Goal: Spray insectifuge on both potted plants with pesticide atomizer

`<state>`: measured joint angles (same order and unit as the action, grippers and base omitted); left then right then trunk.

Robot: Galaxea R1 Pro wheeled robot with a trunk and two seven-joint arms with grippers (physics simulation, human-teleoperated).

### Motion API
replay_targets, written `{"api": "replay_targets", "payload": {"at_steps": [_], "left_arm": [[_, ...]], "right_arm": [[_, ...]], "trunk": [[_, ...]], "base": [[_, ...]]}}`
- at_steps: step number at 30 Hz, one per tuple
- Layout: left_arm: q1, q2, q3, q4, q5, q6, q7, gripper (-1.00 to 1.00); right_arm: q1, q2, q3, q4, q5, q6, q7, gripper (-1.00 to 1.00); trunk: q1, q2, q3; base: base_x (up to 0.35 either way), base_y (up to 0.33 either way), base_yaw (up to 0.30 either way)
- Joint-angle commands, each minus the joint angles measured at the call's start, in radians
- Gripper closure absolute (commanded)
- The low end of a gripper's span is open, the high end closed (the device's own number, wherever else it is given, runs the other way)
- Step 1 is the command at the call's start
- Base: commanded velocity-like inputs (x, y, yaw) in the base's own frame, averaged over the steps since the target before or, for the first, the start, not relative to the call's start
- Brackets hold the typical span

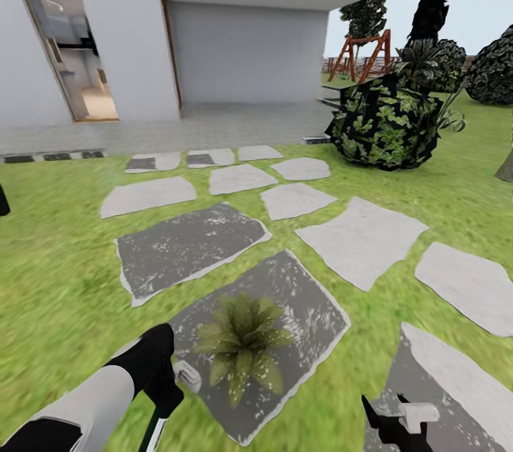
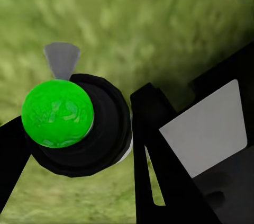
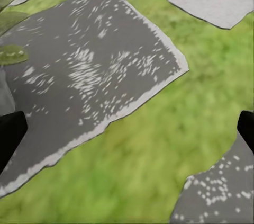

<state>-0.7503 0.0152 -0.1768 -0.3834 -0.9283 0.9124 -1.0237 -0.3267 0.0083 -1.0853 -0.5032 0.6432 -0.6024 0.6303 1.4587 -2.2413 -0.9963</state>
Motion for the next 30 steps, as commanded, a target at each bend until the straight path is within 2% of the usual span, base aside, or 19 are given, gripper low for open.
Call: {"api": "replay_targets", "payload": {"at_steps": [1,12,19,25,30], "left_arm": [[0.0,0.0,-0.002,-0.002,-0.008,0.003,-0.01,1.0],[0.0,-0.007,-0.009,-0.003,-0.016,0.006,-0.009,1.0],[-0.001,0.003,-0.008,-0.031,-0.021,0.014,-0.007,1.0],[-0.001,-0.004,-0.007,-0.034,-0.02,0.014,0.055,1.0],[-0.001,-0.008,-0.007,-0.034,-0.02,0.014,0.066,1.0]], "right_arm": [[-0.002,0.001,-0.008,-0.002,0.006,-0.004,0.008,-1.0],[-0.002,0.001,-0.008,-0.002,0.005,-0.004,0.008,-1.0],[-0.002,0.001,-0.008,-0.002,0.005,-0.004,0.008,-1.0],[-0.002,0.001,-0.008,-0.002,0.004,-0.004,0.008,-1.0],[-0.002,0.001,-0.008,-0.002,0.004,-0.004,0.008,-1.0]], "trunk": [[0.0,0.0,-0.001],[0.0,0.0,-0.001],[0.0,0.0,-0.001],[0.0,0.0,-0.001],[0.0,0.0,-0.001]], "base": [[-0.016,0.304,-0.173],[-0.175,0.271,-0.289],[-0.218,0.264,-0.3],[-0.034,0.327,-0.3],[-0.001,0.337,-0.3]]}}
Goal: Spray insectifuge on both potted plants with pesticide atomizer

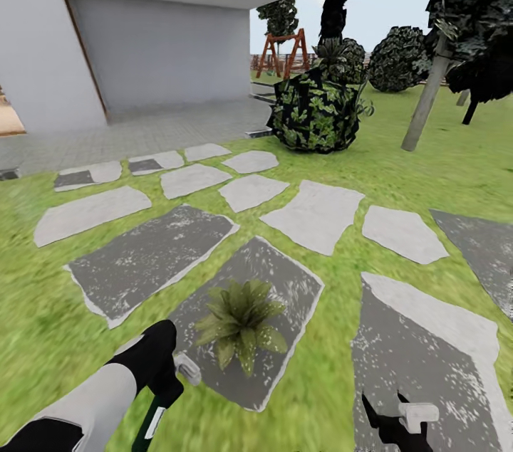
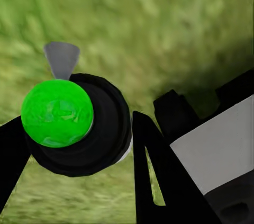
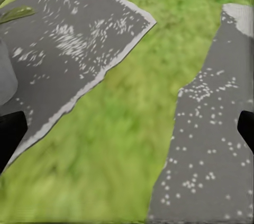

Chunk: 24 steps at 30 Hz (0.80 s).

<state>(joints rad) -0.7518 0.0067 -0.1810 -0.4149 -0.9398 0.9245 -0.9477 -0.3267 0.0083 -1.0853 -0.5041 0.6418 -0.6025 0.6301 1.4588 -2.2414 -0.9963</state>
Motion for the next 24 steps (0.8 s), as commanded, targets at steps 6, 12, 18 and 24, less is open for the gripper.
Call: {"api": "replay_targets", "payload": {"at_steps": [6,12,18,24], "left_arm": [[-0.001,-0.003,-0.003,-0.004,-0.006,0.002,-0.01,1.0],[-0.008,0.002,-0.003,-0.005,-0.002,0.002,-0.01,1.0],[-0.048,-0.004,-0.003,-0.005,0.002,0.004,-0.014,1.0],[-0.092,-0.006,-0.003,-0.004,0.003,0.007,-0.017,1.0]], "right_arm": [[-0.002,0.001,-0.008,-0.002,0.006,-0.003,0.008,-1.0],[-0.002,0.001,-0.008,-0.002,0.006,-0.003,0.007,-1.0],[-0.002,0.001,-0.008,-0.002,0.006,-0.003,-0.015,-1.0],[-0.002,-0.005,-0.008,-0.001,0.006,-0.003,-0.018,-1.0]], "trunk": [[0.0,0.0,-0.001],[0.0,0.0,-0.001],[0.0,0.0,-0.001],[0.0,0.0,-0.001]], "base": [[0.026,0.337,-0.272],[0.032,0.198,-0.054],[0.001,0.008,-0.259],[0.0,0.0,-0.115]]}}
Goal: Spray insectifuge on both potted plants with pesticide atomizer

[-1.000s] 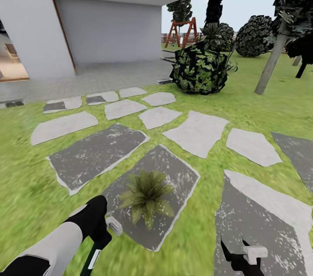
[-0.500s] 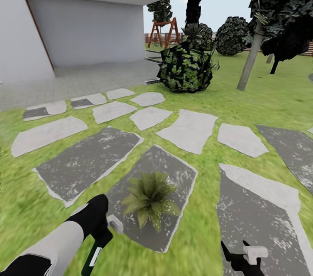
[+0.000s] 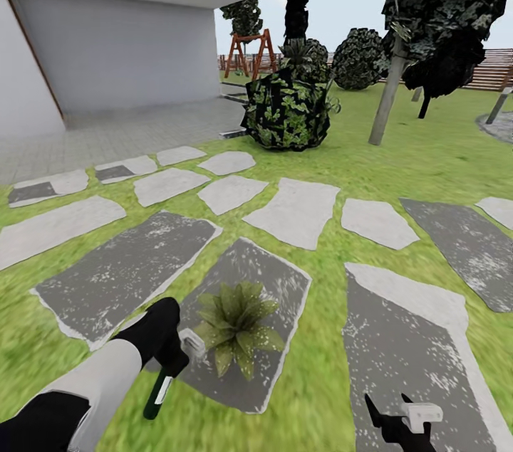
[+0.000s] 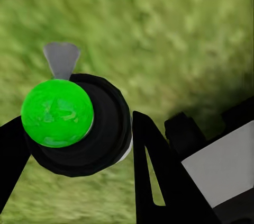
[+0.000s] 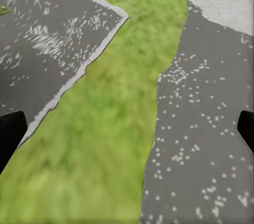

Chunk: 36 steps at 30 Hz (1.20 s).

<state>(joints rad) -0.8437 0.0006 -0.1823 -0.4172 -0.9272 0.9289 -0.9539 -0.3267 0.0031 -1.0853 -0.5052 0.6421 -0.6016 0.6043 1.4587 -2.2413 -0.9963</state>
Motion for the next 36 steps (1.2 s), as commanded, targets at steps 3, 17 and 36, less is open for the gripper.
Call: {"api": "replay_targets", "payload": {"at_steps": [3,17,36], "left_arm": [[-0.009,0.004,-0.003,-0.002,-0.013,0.004,-0.011,1.0],[-0.084,0.0,-0.001,-0.037,-0.009,0.069,-0.045,1.0],[-0.149,-0.03,-0.004,-0.037,-0.012,0.08,-0.054,1.0]], "right_arm": [[-0.002,0.0,-0.008,-0.001,0.005,-0.004,0.008,-1.0],[-0.002,0.0,-0.008,0.002,0.008,-0.004,0.008,-1.0],[-0.002,-0.001,-0.008,0.001,0.008,-0.004,0.008,-1.0]], "trunk": [[0.0,0.0,-0.001],[0.0,0.0,-0.001],[0.0,0.0,-0.001]], "base": [[0.0,0.0,-0.004],[0.0,0.0,0.0],[0.0,0.0,0.0]]}}
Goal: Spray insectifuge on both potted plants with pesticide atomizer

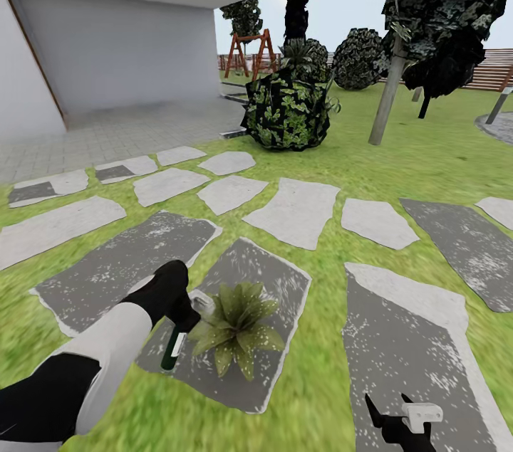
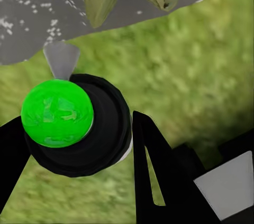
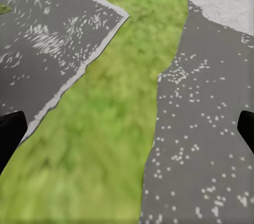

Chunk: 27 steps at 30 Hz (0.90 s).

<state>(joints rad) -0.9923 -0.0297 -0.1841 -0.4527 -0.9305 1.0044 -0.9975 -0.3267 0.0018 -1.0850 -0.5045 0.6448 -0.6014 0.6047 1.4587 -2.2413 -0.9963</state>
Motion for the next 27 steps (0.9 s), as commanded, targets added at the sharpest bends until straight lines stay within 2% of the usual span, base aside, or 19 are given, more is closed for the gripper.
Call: {"api": "replay_targets", "payload": {"at_steps": [1,6,14,17,23,27], "left_arm": [[0.001,0.003,-0.003,-0.001,-0.01,0.004,-0.011,1.0],[0.011,0.015,-0.008,0.01,-0.013,0.0,-0.012,1.0],[0.017,0.022,-0.009,0.015,-0.014,-0.003,-0.01,1.0],[0.015,0.02,-0.009,0.013,-0.016,-0.003,-0.01,1.0],[0.003,0.009,-0.008,0.002,-0.018,-0.003,-0.01,1.0],[0.001,0.016,-0.009,0.002,-0.016,-0.003,-0.01,1.0]], "right_arm": [[-0.002,0.0,-0.008,0.0,0.006,-0.005,0.007,-1.0],[-0.002,0.001,-0.009,0.0,0.006,-0.005,0.007,-1.0],[-0.002,0.001,-0.009,0.0,0.006,-0.005,0.007,-1.0],[-0.002,0.0,-0.009,0.0,0.006,-0.005,0.007,-1.0],[-0.002,0.0,-0.009,0.0,0.006,-0.005,0.007,-1.0],[-0.002,0.0,-0.009,0.0,0.006,-0.005,0.005,-1.0]], "trunk": [[0.0,0.0,-0.001],[0.0,0.0,-0.001],[0.0,0.0,-0.001],[0.0,0.0,-0.001],[0.0,0.0,-0.001],[0.0,0.0,-0.001]], "base": [[0.0,0.0,0.0],[0.0,0.041,0.0],[0.0,0.277,-0.016],[0.0,0.219,-0.233],[0.0,0.019,-0.294],[0.0,0.0,-0.296]]}}
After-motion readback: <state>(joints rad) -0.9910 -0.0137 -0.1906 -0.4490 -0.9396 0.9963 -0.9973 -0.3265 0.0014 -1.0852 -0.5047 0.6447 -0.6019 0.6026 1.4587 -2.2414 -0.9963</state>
